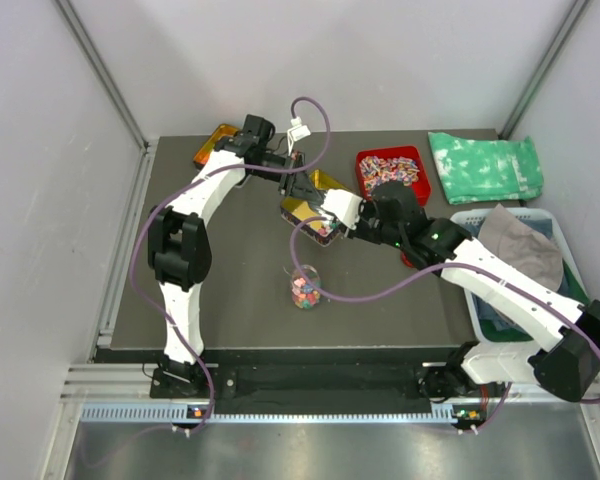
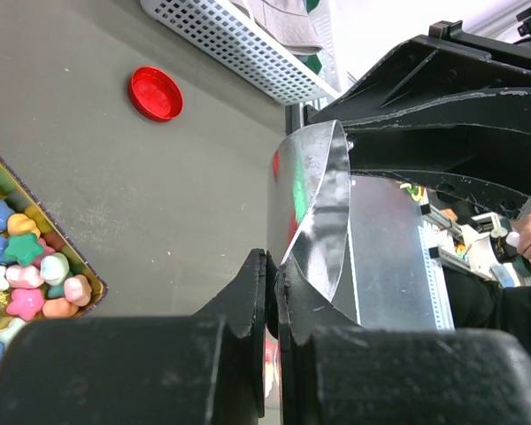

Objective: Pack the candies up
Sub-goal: Adjust the spatula.

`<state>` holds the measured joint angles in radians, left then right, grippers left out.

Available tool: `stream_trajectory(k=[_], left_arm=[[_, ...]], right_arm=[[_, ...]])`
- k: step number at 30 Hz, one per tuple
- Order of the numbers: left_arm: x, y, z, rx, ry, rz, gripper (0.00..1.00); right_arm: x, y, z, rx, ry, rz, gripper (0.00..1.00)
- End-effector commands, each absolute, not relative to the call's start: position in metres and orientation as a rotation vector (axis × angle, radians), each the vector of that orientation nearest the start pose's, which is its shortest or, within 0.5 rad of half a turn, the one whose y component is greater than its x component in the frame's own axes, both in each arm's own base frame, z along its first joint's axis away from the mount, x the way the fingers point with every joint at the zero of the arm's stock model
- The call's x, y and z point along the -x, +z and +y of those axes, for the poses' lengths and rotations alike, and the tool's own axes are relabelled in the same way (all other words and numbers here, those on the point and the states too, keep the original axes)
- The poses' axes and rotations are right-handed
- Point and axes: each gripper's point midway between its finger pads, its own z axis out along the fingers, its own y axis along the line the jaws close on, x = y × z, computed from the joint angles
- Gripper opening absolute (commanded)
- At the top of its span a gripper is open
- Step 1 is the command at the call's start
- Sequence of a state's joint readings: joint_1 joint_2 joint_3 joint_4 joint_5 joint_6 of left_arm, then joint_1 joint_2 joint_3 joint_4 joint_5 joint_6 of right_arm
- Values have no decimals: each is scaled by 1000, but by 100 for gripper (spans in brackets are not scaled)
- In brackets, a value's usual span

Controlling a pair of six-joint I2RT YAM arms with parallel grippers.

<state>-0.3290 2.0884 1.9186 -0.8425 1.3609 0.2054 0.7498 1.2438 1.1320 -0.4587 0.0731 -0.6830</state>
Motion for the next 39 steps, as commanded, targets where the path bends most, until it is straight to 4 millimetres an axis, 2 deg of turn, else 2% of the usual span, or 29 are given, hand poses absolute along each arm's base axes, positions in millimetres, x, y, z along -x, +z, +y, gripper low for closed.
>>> stream_trajectory(k=[1, 5, 10, 12, 24, 25, 27, 31, 32, 37, 39], left_arm=[[-341, 272, -300, -1089, -1808, 1769, 0], [-339, 274, -299, -1090, -1816, 1763, 0], [-338, 275, -299, -1090, -1821, 1759, 0], [-338, 274, -299, -1088, -1824, 1763, 0], [-347, 273, -297, -1070, -1796, 1776, 1], [-349, 274, -297, -1063, -1799, 1779, 9], [-352, 274, -295, -1052, -1801, 1781, 11], [-360, 271, -290, -1027, -1777, 1798, 56], [-363, 271, -288, -1022, -1766, 1799, 75], [-390, 261, -268, -946, -1690, 1845, 90], [-411, 243, -257, -896, -1541, 1931, 96]], right_arm=[[-302, 251, 233, 1331, 13, 1593, 31], [-304, 252, 234, 1320, 13, 1590, 27], [-306, 255, 235, 1312, 21, 1587, 11], [-308, 257, 236, 1300, 21, 1588, 0], [-305, 261, 235, 1288, 36, 1602, 0], [-305, 260, 235, 1289, 35, 1603, 0], [-306, 259, 234, 1287, 31, 1606, 0], [-307, 258, 232, 1286, 15, 1613, 0], [-307, 257, 232, 1288, 12, 1615, 0], [-309, 255, 226, 1296, -23, 1630, 0], [-310, 255, 222, 1301, -47, 1633, 0]])
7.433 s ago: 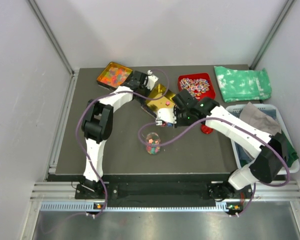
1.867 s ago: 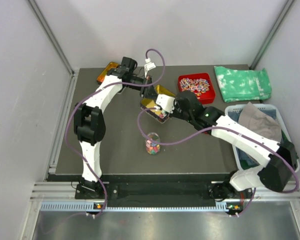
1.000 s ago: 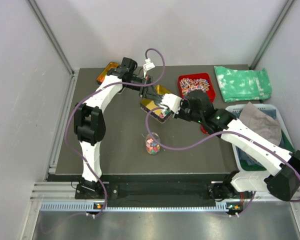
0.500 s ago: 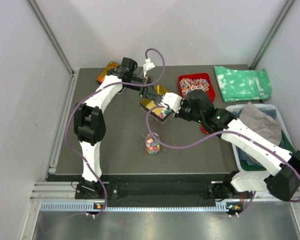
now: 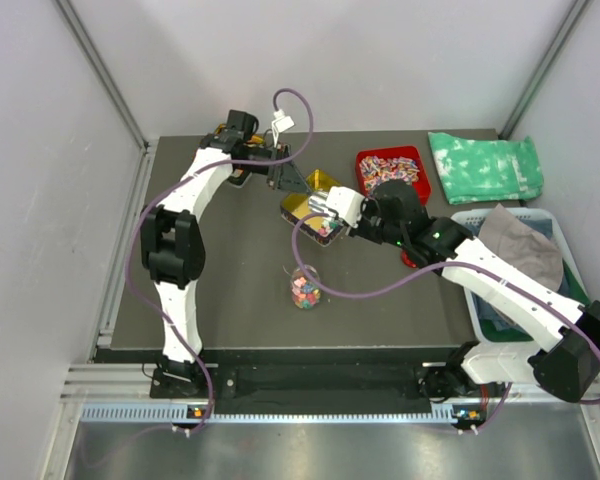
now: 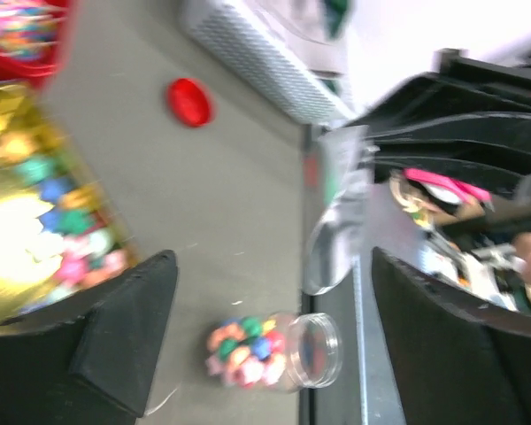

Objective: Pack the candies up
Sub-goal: Adjust the spatula.

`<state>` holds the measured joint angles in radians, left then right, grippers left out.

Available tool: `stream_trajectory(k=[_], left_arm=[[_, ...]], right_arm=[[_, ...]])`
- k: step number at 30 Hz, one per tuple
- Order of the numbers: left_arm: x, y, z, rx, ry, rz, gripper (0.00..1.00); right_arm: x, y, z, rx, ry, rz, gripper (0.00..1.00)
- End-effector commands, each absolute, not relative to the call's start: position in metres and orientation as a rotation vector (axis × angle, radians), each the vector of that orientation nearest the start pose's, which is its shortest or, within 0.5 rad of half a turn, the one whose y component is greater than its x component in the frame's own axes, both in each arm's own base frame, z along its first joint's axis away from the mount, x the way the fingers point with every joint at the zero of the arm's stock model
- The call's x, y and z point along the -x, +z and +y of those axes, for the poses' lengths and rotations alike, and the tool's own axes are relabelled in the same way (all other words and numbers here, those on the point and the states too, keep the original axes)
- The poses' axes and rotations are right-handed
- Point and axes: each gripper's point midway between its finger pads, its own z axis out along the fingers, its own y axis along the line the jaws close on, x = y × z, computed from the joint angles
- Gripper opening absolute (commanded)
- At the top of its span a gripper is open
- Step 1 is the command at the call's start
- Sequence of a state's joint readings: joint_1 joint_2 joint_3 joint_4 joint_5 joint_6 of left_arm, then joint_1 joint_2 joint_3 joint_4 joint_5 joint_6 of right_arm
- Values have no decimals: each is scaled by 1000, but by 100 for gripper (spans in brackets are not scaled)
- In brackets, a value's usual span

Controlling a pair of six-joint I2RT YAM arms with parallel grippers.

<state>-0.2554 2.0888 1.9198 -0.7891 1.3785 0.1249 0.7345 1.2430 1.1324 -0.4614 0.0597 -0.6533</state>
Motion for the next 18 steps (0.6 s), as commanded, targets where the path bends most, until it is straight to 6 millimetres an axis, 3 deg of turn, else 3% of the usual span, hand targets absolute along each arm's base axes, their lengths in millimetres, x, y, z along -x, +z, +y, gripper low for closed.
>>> stream_trajectory(k=[1, 2, 3, 6, 8, 11, 18], left_arm=[[-419, 234, -254, -883, -1468, 1969, 98], [-428, 227, -249, -881, -1390, 1999, 99], [-445, 201, -240, -847, -1219, 2105, 99], [-470, 160, -221, -800, -922, 2255, 99], [-478, 142, -214, -767, -839, 2304, 99], [-492, 122, -205, -731, -670, 2350, 99], [-502, 102, -211, -749, -493, 2376, 99]], right_arm=[[-309, 254, 220, 1309, -55, 1640, 0], [-310, 254, 217, 1312, -68, 1646, 0], [-311, 254, 213, 1322, -94, 1647, 0], [-314, 258, 202, 1328, -141, 1658, 0], [-316, 262, 195, 1325, -164, 1665, 0], [-316, 267, 188, 1325, -192, 1668, 0], [-311, 277, 184, 1320, -193, 1670, 0]])
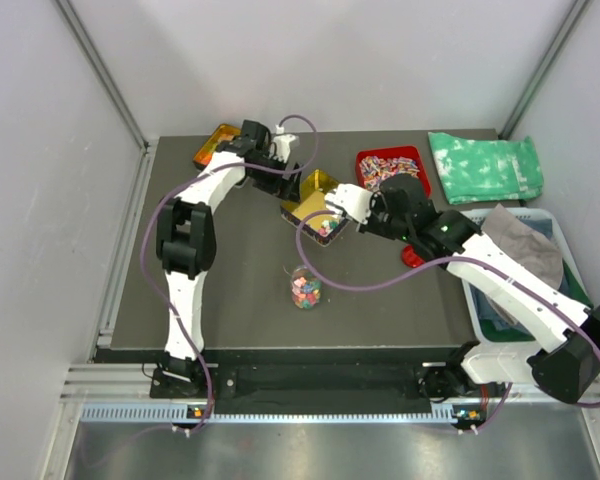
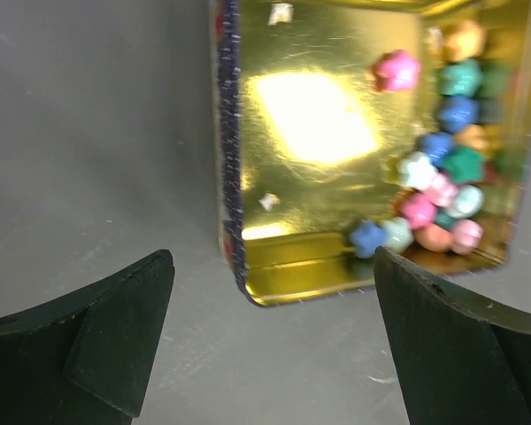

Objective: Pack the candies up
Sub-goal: Adjust the spatula, then scoop the fake candies from the storage box.

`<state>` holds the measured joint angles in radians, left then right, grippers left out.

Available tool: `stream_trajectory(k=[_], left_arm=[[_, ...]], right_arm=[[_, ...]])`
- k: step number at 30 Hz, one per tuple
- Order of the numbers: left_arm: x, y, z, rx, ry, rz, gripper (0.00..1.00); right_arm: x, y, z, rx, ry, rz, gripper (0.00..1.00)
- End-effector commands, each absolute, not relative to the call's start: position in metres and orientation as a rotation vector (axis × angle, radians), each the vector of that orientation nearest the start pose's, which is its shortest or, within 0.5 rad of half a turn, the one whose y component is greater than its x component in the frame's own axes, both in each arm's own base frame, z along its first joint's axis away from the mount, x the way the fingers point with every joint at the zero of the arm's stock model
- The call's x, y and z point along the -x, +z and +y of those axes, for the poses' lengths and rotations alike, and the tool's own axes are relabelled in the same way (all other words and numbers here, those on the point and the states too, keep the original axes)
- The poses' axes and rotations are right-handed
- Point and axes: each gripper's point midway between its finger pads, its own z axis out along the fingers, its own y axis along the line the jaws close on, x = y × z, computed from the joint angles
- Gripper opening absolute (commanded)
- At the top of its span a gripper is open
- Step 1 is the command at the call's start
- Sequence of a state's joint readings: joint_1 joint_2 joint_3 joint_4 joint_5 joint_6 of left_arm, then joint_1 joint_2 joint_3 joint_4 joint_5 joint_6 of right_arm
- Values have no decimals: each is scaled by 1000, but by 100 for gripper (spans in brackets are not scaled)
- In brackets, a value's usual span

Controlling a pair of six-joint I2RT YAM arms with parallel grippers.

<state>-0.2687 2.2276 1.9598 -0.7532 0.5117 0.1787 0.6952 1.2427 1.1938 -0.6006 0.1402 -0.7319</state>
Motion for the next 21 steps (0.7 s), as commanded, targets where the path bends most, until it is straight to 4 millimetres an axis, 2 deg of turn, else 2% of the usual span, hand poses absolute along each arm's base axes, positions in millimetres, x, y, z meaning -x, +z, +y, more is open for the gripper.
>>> stream_trajectory(k=[1, 4, 6, 9, 18, 19, 21], left_arm=[[-501, 96, -211, -773, -466, 2377, 99], [-500, 86, -212, -808, -386, 2375, 98], [-498, 82, -215, -823, -386, 2380, 90], [-497, 75, -217, -831, -384, 2389, 71], [-497, 69, -221, -859, -354, 2392, 30], [-497, 66, -220, -860, -348, 2399, 20], [-495, 65, -222, -880, -346, 2402, 10]], right_arm=[[-310, 278, 183, 1320, -193, 1670, 0], [-308, 279, 183, 1330, -191, 1671, 0], [-307, 278, 181, 1338, -194, 1674, 0], [-306, 280, 179, 1346, -202, 1676, 0], [-303, 293, 170, 1356, -243, 1680, 0], [-302, 293, 168, 1364, -254, 1685, 0], [-302, 290, 163, 1383, -288, 1694, 0]])
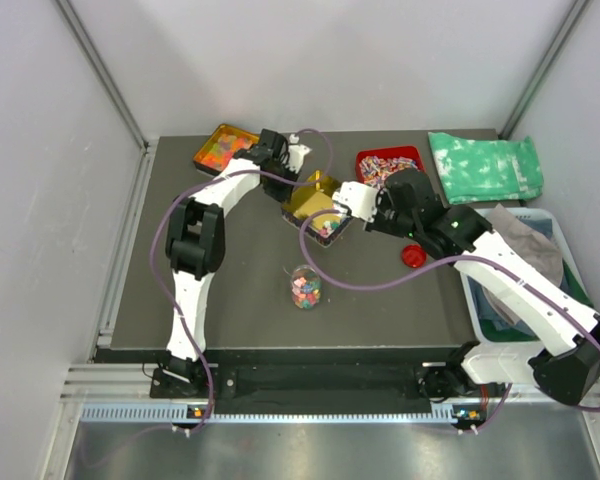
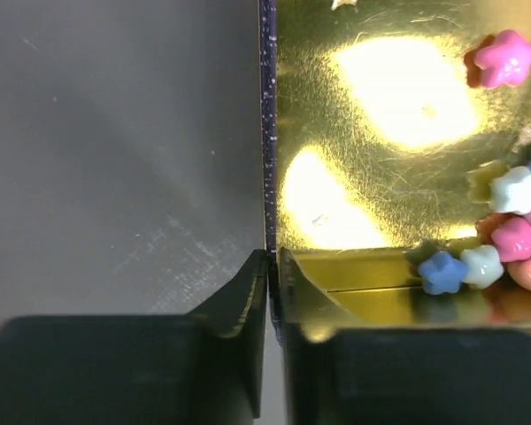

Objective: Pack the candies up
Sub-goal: Scoop the fake candies from the storage box.

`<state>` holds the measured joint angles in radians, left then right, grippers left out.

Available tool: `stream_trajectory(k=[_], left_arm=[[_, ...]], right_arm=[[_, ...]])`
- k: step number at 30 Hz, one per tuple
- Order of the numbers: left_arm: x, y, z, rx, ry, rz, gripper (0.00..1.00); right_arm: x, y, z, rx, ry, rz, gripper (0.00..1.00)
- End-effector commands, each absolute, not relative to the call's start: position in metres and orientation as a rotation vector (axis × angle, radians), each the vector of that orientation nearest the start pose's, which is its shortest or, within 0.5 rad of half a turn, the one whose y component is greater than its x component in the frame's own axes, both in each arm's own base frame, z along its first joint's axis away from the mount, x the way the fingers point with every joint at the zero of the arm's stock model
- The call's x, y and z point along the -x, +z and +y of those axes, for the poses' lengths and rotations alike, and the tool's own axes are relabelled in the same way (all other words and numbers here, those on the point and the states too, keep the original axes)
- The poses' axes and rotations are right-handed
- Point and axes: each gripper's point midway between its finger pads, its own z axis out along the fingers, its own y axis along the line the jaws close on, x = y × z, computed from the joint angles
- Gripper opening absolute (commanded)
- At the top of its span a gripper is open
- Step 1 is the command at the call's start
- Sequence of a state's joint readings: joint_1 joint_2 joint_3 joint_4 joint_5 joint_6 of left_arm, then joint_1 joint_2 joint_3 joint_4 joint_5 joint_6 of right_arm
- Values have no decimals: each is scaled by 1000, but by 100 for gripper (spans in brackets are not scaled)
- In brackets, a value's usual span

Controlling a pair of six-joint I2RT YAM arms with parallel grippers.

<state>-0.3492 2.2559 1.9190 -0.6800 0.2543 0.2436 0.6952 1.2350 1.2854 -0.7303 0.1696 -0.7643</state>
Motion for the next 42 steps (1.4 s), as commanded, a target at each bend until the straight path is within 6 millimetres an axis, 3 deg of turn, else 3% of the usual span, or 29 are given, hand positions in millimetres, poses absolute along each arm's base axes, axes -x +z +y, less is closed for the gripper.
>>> stream_trajectory(k=[1, 2, 8, 13, 18, 20, 28, 33, 42], left_arm=[[-495, 65, -221, -882, -343, 2405, 5], [-493, 65, -223, -890, -343, 2409, 0], [-500, 79, -221, -902, -298, 2378, 0], [-513, 111, -219, -912, -225, 2303, 0], [-521, 140, -217, -940, -131, 2226, 0], [-522, 156, -220, -947, -108, 2182, 0], [-518, 221, -234, -998, -13, 1993, 0], [-511, 244, -241, -1016, 0, 1927, 0], [-501, 261, -249, -1057, -36, 1853, 0]], right_arm=[[-301, 288, 160, 1393, -299, 1703, 0], [-299, 286, 155, 1408, -318, 1713, 0], [-294, 273, 138, 1487, -408, 1729, 0], [-294, 254, 129, 1603, -481, 1736, 0], [-309, 262, 126, 1655, -597, 1706, 0], [-318, 273, 124, 1649, -660, 1687, 0], [-356, 290, 129, 1709, -882, 1594, 0], [-367, 291, 139, 1762, -940, 1518, 0], [-381, 293, 154, 1807, -1015, 1447, 0]])
